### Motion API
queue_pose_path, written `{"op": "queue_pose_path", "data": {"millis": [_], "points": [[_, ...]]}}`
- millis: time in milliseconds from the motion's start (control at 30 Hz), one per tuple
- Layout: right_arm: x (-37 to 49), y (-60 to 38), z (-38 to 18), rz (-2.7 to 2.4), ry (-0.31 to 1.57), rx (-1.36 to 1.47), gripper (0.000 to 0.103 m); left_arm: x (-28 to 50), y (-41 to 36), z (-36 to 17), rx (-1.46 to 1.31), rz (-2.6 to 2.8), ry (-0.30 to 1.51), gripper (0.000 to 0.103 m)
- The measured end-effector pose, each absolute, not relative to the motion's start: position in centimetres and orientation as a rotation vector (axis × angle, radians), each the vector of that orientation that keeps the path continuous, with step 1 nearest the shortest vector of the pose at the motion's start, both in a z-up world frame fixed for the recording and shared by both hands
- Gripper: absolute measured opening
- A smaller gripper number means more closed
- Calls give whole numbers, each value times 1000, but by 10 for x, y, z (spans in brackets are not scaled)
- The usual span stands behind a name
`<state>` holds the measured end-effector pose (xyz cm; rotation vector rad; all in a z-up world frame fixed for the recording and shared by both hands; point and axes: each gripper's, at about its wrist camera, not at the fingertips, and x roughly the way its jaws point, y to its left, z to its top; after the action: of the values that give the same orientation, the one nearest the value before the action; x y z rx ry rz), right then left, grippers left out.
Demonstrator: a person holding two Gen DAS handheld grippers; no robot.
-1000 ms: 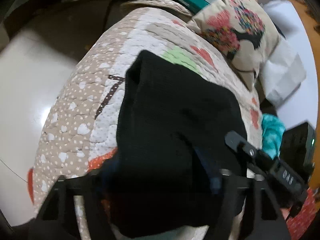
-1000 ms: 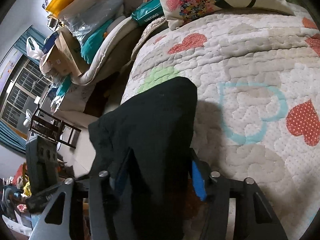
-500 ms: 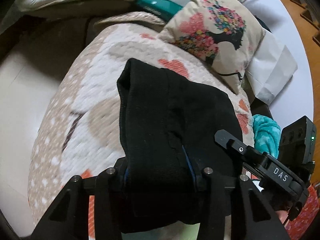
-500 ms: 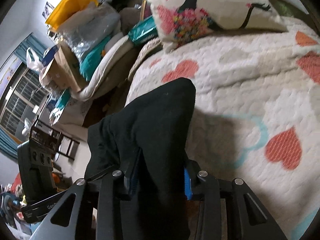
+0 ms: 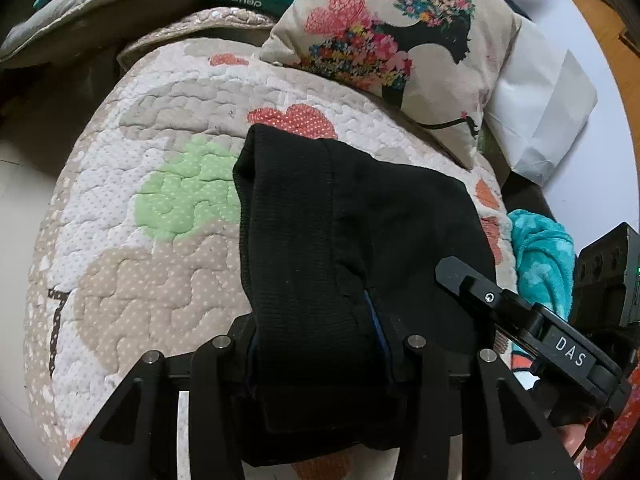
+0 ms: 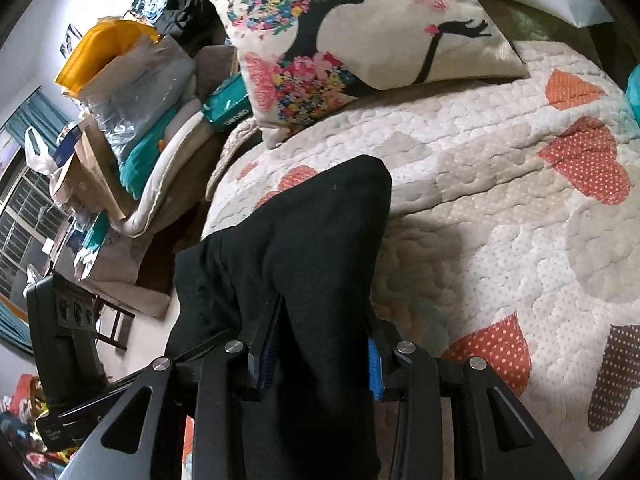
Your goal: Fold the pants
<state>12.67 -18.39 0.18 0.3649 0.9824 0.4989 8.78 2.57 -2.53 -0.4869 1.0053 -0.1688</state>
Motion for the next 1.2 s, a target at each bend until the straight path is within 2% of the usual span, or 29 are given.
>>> {"op": "queue_pose_path", "data": {"millis": [67,133,200,267,367,467,733,933,1100,1200], "points": [[130,-182,-3,495,982,354,39,91,23,-28,-474,-162,1013,44],[133,-182,-7,489,984,342,40,93,23,-31,-468,-150,1023,49],[135,-184,-12,475,983,340,45,95,25,-33,-478,-144,1030,58],[136,-189,-16,449,974,350,53,95,32,-35,-509,-140,1031,63],[136,-198,-20,420,966,363,69,92,49,-40,-609,-171,1031,65],[135,-208,-25,402,965,397,75,86,60,-42,-697,-201,1022,66],[116,-220,-15,354,951,413,76,81,91,-47,-901,-194,1007,67],[78,-212,-11,341,977,355,76,79,89,-45,-820,-141,1023,67],[58,-214,-28,290,1001,342,81,84,84,-45,-761,-134,1048,68],[54,-222,-17,278,995,333,81,83,89,-45,-771,-134,1068,68]]}}
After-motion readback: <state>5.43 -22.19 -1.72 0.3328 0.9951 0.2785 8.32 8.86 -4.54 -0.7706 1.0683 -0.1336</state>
